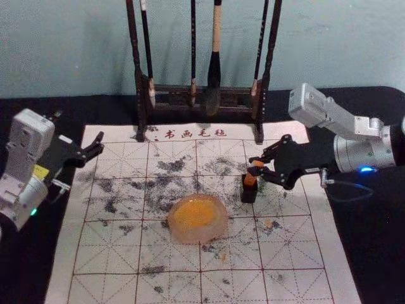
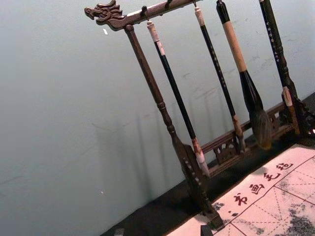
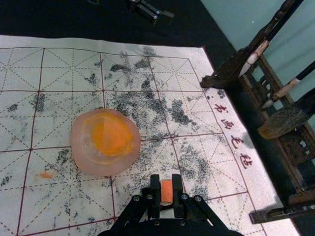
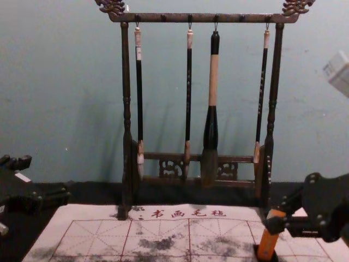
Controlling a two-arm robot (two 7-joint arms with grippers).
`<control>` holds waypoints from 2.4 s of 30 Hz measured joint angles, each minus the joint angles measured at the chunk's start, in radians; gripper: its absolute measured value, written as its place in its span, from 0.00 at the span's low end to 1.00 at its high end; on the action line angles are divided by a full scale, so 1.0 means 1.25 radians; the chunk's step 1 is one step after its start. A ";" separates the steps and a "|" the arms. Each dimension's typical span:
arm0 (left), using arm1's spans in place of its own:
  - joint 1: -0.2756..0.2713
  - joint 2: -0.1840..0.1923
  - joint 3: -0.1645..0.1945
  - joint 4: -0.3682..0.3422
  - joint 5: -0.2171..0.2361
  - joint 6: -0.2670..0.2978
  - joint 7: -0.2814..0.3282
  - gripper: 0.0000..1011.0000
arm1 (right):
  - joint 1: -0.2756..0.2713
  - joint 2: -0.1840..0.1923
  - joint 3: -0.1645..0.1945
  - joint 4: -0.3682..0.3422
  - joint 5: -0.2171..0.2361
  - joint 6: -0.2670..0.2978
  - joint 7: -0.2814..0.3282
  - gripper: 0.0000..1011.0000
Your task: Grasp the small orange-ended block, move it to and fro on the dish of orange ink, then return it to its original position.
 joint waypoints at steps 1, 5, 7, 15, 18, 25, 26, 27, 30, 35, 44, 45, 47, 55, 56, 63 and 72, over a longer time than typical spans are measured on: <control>0.000 0.000 0.000 0.000 0.000 0.000 0.000 0.99 | 0.000 -0.002 -0.001 0.003 -0.001 -0.001 0.001 0.14; 0.000 0.000 0.000 0.000 0.000 0.000 0.000 0.99 | 0.002 -0.006 -0.005 0.011 -0.004 -0.002 0.002 0.14; 0.000 0.000 0.000 0.000 0.000 0.000 0.000 0.99 | 0.003 -0.009 -0.007 0.016 -0.006 -0.002 0.003 0.14; 0.000 0.000 0.000 0.000 0.000 0.000 0.000 0.99 | 0.005 -0.019 -0.015 0.036 -0.013 -0.003 0.004 0.14; 0.000 0.000 0.000 0.000 0.000 0.000 0.000 0.99 | 0.006 -0.023 -0.016 0.044 -0.015 -0.004 0.004 0.14; 0.000 0.000 0.000 0.000 0.000 0.000 0.000 0.99 | 0.005 -0.028 -0.017 0.049 -0.019 -0.007 0.003 0.14; 0.000 0.000 0.000 0.000 0.000 0.000 0.000 0.99 | 0.005 -0.028 -0.017 0.049 -0.019 -0.007 0.003 0.14; 0.000 0.000 0.000 0.000 0.000 0.000 0.000 0.99 | 0.004 -0.028 -0.018 0.049 -0.021 -0.010 0.001 0.14; 0.000 0.000 0.000 0.000 0.000 0.000 0.000 0.99 | 0.003 -0.028 -0.018 0.049 -0.022 -0.011 0.000 0.14; 0.000 0.000 0.000 0.000 0.000 0.000 0.000 0.99 | 0.003 -0.028 -0.018 0.049 -0.021 -0.010 0.000 0.14; 0.000 0.000 0.000 0.000 0.000 0.000 0.000 0.99 | 0.004 -0.028 -0.018 0.048 -0.020 -0.009 0.000 0.20; 0.000 0.000 0.000 0.000 0.000 0.000 0.000 0.99 | 0.004 -0.028 -0.018 0.048 -0.020 -0.009 0.000 0.22; 0.000 0.000 0.000 0.000 0.000 0.000 0.000 0.99 | 0.004 -0.028 -0.018 0.048 -0.020 -0.009 0.000 0.26; 0.000 0.000 0.000 0.000 0.000 0.000 0.000 0.99 | 0.004 -0.027 -0.017 0.048 -0.019 -0.008 0.001 0.54; 0.000 0.000 0.000 0.000 0.000 0.000 0.000 0.99 | 0.004 -0.027 -0.017 0.048 -0.019 -0.008 0.001 0.55; 0.000 0.000 0.000 0.000 0.000 0.000 0.000 0.99 | 0.004 -0.027 -0.017 0.048 -0.018 -0.008 0.001 0.77; 0.000 0.000 0.000 0.000 0.000 0.000 0.000 0.99 | 0.002 -0.028 -0.014 0.048 -0.016 -0.007 0.000 0.99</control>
